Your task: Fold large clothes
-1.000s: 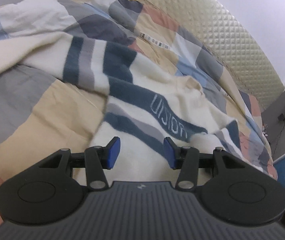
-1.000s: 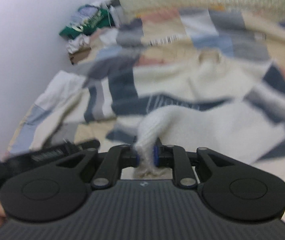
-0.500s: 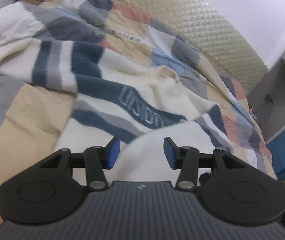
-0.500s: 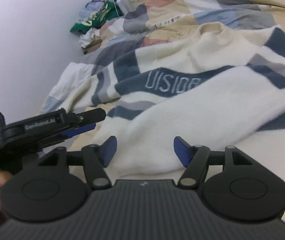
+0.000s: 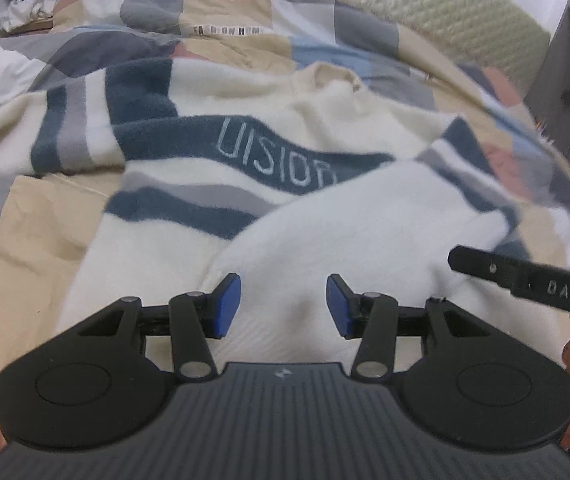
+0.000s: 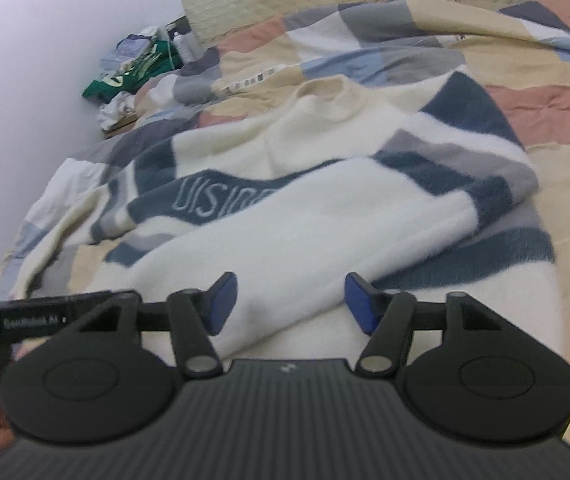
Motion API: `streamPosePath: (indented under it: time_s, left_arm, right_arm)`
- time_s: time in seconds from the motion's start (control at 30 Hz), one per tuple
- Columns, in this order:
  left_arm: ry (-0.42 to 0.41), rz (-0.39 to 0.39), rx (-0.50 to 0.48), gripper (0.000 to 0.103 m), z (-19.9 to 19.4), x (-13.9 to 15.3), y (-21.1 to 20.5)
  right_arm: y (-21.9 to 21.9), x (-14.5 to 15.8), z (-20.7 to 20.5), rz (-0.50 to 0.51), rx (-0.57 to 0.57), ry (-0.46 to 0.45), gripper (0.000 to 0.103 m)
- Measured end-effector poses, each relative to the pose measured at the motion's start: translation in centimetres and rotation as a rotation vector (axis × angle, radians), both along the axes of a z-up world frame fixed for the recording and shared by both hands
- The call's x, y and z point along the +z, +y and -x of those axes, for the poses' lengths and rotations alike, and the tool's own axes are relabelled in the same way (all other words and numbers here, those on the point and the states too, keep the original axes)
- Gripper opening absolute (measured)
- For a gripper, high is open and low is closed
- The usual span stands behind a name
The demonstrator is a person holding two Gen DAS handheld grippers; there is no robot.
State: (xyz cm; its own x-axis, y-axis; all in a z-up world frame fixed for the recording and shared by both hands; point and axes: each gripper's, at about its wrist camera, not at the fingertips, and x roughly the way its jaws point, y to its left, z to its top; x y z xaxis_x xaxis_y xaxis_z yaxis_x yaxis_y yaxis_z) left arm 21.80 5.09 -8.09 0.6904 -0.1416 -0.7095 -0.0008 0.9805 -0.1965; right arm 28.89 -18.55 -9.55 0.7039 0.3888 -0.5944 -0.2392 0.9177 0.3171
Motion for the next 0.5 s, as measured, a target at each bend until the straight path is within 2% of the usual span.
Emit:
streamPosePath:
  time_s: [0.17,0.37,0.43,0.5]
  left_arm:
    - [0.045,-0.047,0.020,0.052,-1.7,-1.5,-0.5]
    - [0.068,-0.110,0.009,0.052,-2.4,-2.7,-1.4]
    - [0.053,-0.101,0.014,0.052,-2.2,-2.5,-1.3]
    - [-0.016,-0.062,0.025,0.052,-1.5,-1.7,-0.9]
  right_arm:
    - [-0.1,-1.4,-1.3,0.002,-0.012,0.012,0.048]
    - [0.8,-3.0,-2.1,0.046,-0.007,0.037,0.047]
    - [0.8,-3.3,-2.1,0.050,-0.007,0.041,0.047]
    - [0.6,-3.4,-2.0,0.043,-0.010,0.040,0.046]
